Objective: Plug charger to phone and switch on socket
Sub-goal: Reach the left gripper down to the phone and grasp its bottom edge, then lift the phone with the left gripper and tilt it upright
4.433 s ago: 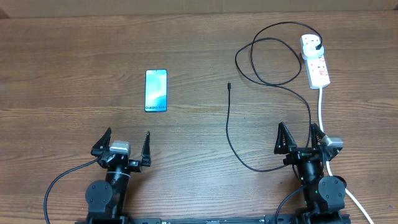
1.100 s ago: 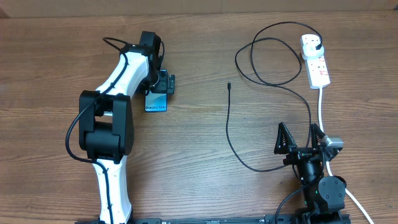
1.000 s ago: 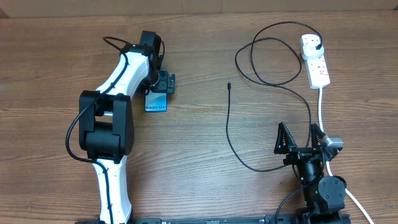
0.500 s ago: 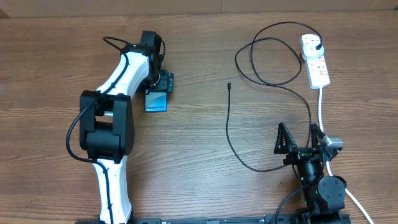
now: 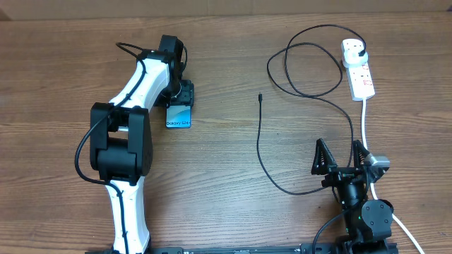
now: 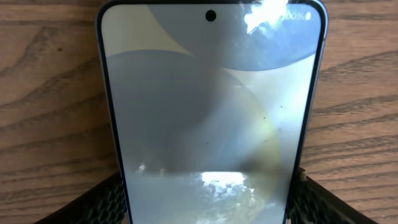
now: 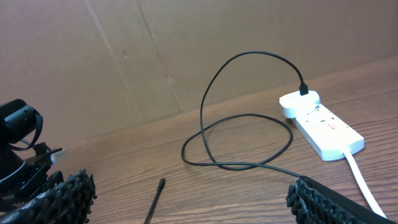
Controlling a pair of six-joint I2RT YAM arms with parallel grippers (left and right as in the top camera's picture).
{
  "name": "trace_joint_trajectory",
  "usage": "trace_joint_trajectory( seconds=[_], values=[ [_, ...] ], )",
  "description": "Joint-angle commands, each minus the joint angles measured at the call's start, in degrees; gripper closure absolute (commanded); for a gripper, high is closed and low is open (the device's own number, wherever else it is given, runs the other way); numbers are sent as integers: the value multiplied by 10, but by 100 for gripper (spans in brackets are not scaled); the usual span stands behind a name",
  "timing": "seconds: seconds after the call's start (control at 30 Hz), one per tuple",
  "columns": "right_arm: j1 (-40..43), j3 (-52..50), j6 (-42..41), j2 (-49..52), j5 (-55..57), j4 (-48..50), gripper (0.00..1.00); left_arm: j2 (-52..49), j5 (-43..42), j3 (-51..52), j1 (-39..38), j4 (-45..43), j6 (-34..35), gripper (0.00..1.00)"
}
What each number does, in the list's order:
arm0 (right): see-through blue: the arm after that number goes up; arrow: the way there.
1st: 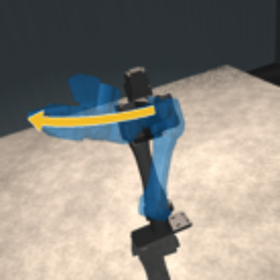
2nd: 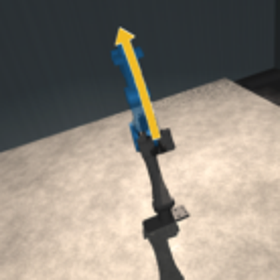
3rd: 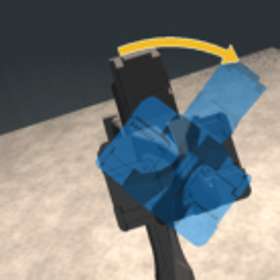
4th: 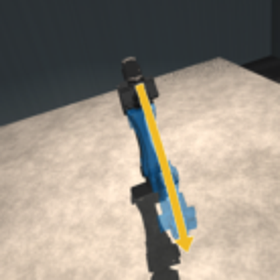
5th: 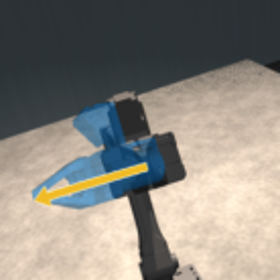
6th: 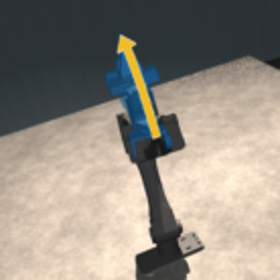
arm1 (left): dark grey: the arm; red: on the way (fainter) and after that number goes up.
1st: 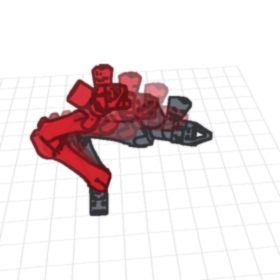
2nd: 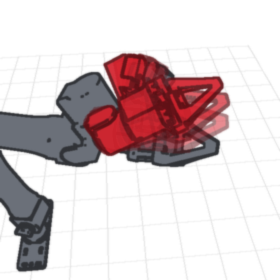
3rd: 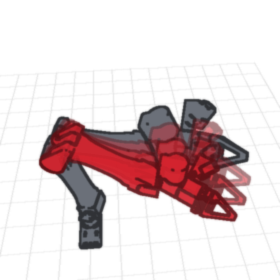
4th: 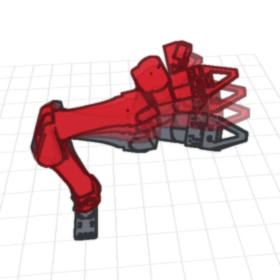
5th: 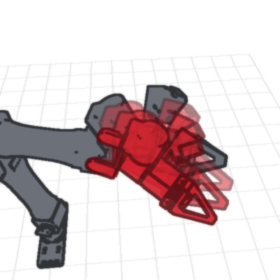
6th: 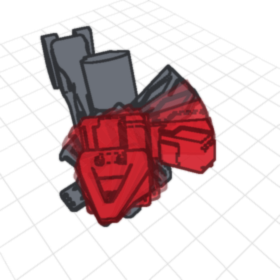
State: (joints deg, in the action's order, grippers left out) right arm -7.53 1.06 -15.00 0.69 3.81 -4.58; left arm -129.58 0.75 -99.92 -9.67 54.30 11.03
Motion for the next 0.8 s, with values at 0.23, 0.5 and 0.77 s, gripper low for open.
trace_joint_trajectory(
  seconds=[0.23, 0.5, 0.77],
  values=[
    [3, -6, 1, -5, -14, 34, 0, -19, 7, -56, 2, 49, 10, 30],
    [3, -6, 1, -5, -54, 49, 0, -19, 7, -128, 3, 105, 10, 31],
    [3, -6, 1, -5, -66, 49, 0, -19, 10, -161, 3, 137, 10, 34]
  ],
)
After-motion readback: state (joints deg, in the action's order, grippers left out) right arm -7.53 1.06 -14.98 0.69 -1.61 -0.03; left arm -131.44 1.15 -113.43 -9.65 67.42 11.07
